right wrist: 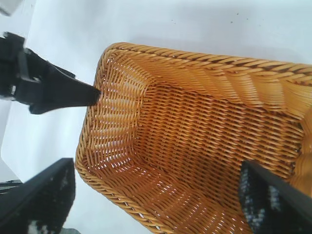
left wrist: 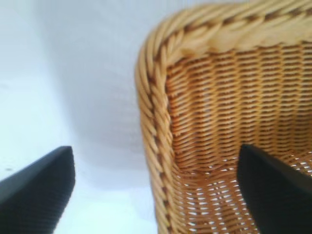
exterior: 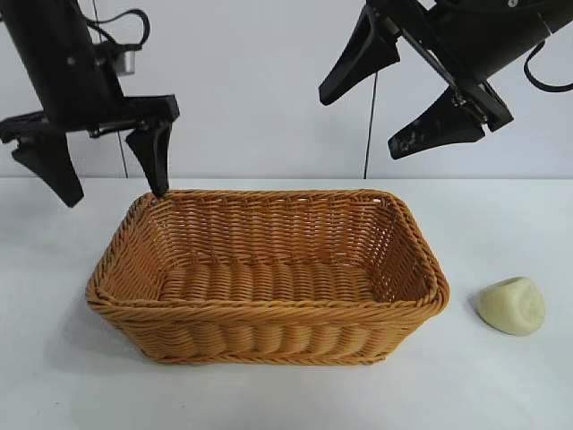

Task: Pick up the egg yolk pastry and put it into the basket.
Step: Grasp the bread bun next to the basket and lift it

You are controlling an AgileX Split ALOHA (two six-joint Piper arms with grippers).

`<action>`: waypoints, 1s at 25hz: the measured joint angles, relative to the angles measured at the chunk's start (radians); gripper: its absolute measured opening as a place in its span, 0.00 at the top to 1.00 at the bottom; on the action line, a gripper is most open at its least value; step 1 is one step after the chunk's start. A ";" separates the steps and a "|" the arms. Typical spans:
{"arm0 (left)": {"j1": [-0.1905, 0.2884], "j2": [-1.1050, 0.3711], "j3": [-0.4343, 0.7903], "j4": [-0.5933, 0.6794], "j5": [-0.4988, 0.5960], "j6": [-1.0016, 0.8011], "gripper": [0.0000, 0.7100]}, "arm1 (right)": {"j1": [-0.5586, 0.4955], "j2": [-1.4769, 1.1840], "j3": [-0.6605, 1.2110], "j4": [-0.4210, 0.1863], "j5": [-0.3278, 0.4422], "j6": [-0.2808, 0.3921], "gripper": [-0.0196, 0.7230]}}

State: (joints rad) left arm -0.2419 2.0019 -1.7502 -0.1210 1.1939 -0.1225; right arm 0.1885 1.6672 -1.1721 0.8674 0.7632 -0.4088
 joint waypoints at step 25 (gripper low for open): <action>0.234 -0.322 0.289 0.066 0.018 0.082 0.02 | 0.000 0.000 0.000 0.000 0.000 0.000 0.13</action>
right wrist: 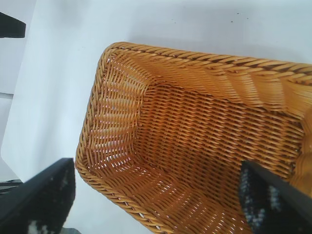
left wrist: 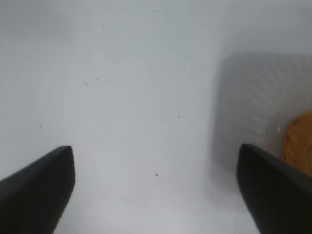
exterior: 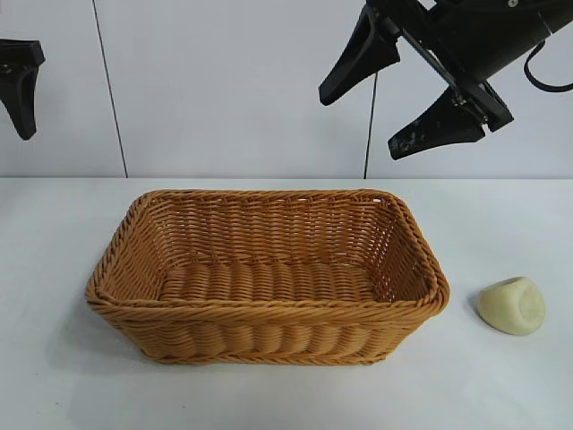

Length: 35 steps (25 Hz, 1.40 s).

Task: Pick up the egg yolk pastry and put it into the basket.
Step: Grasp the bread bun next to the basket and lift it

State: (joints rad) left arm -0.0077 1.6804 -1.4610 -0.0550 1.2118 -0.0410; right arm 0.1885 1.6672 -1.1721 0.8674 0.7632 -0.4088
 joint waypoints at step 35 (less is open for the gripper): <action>0.000 -1.593 0.968 -0.001 -0.146 0.022 0.02 | 0.000 0.000 -0.006 -0.046 0.005 0.002 0.13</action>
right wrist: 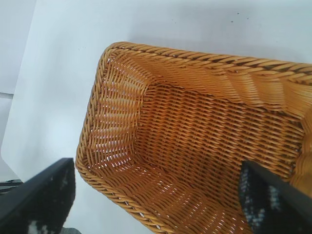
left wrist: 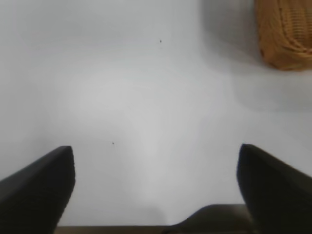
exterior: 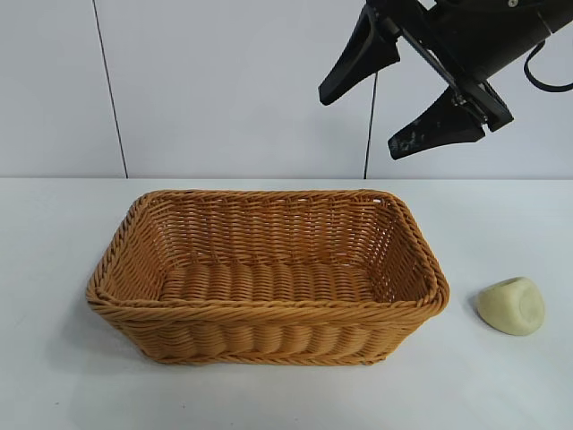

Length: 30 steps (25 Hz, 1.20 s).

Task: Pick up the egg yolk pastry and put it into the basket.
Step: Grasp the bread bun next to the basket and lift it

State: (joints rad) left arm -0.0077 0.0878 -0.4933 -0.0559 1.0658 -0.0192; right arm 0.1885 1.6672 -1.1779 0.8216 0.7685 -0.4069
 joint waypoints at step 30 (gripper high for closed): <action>0.000 -0.094 0.002 -0.001 0.000 0.000 0.02 | -0.157 0.269 -0.169 -0.700 0.198 0.418 0.13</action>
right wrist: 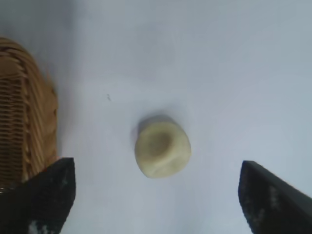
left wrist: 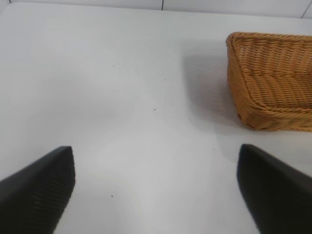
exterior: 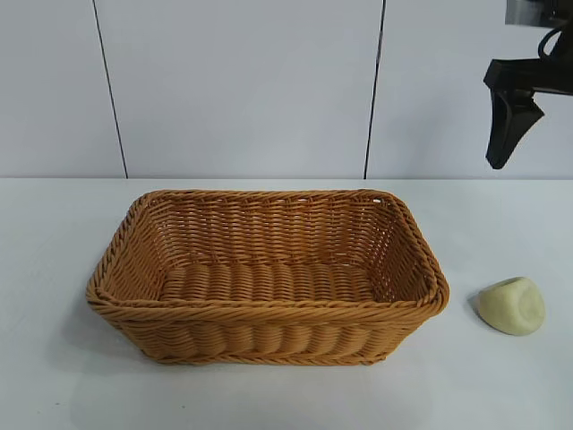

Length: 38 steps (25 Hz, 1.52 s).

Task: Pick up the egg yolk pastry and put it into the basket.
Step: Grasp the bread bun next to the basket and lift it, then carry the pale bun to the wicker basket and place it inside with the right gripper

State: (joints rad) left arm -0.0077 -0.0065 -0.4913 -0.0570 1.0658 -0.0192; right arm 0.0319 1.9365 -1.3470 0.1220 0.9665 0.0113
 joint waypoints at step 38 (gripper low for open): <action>0.000 0.000 0.003 0.000 0.000 0.000 0.02 | 0.000 0.045 -0.004 0.013 0.025 -0.027 0.67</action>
State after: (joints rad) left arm -0.0077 -0.0065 -0.4882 -0.0570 1.0658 -0.0192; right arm 0.0319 1.9811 -1.3507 0.1347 0.9911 -0.0159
